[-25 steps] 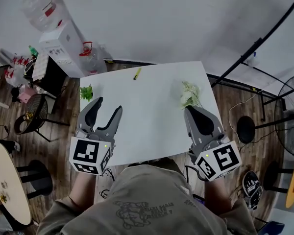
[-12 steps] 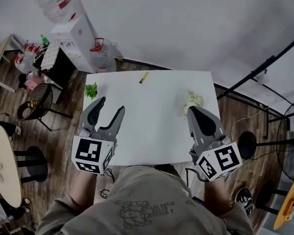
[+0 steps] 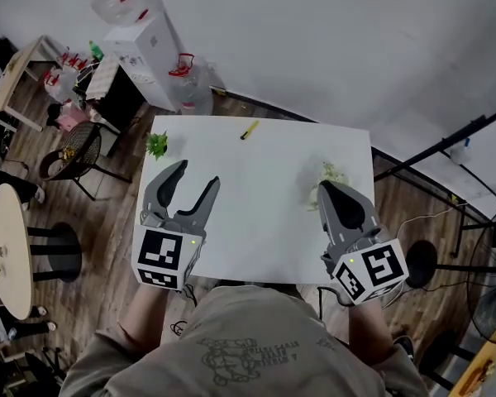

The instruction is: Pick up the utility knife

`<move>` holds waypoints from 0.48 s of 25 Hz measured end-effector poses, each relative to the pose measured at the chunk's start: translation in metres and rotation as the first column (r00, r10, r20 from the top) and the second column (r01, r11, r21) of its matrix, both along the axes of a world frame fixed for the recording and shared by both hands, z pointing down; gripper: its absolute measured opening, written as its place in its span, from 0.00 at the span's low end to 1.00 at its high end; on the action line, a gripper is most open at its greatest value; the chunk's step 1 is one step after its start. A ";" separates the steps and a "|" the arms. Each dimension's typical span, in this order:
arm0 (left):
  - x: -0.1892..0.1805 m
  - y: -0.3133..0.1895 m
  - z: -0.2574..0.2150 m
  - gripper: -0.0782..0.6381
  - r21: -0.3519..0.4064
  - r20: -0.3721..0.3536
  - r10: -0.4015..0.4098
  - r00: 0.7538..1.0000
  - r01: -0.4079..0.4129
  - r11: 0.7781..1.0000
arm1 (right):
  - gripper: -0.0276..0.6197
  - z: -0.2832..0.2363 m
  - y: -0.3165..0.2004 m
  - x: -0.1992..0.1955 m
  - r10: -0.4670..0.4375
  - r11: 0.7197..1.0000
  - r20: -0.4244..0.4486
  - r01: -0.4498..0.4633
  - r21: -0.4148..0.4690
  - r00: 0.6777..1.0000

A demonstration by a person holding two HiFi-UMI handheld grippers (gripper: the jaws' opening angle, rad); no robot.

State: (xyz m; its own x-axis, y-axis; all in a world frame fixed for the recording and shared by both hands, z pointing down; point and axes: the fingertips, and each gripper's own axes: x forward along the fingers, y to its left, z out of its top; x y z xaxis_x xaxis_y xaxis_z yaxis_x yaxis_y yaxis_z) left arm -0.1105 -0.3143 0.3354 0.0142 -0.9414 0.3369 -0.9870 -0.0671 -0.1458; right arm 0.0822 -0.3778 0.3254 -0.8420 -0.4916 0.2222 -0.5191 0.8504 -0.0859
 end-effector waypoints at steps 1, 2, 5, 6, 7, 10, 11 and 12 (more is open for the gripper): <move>0.002 -0.003 0.003 0.45 -0.004 0.000 -0.005 1.000 0.005 1.000 | 0.09 0.003 -0.005 0.002 -0.004 1.000 0.000 0.004 -0.008 1.000; 0.004 -0.007 0.005 0.45 -0.010 -0.001 -0.009 1.000 0.009 1.000 | 0.09 0.006 -0.009 0.004 -0.007 1.000 0.001 0.007 -0.016 1.000; 0.010 -0.021 0.013 0.44 -0.039 -0.002 -0.002 1.000 0.002 0.999 | 0.09 0.016 -0.024 0.007 -0.017 0.999 -0.001 0.017 -0.038 1.000; 0.012 -0.026 0.016 0.44 -0.048 0.006 0.007 1.000 -0.007 0.999 | 0.09 0.019 -0.027 0.005 -0.023 0.999 -0.007 0.023 -0.042 1.000; 0.012 -0.032 0.019 0.44 -0.058 0.016 0.018 1.000 -0.017 0.998 | 0.09 0.023 -0.031 0.003 -0.031 0.999 -0.013 0.030 -0.045 0.999; 0.011 -0.055 0.032 0.44 -0.088 0.039 0.052 0.998 -0.049 0.995 | 0.09 0.030 -0.045 -0.008 -0.043 0.998 -0.014 0.042 -0.044 0.999; 0.008 -0.065 0.037 0.44 -0.093 0.042 0.059 0.997 -0.055 0.994 | 0.09 0.032 -0.052 -0.012 -0.039 0.998 -0.012 0.038 -0.042 0.999; 0.005 -0.075 0.042 0.43 -0.098 0.043 0.064 0.997 -0.060 0.993 | 0.09 0.036 -0.060 -0.016 -0.033 0.999 -0.012 0.032 -0.043 0.999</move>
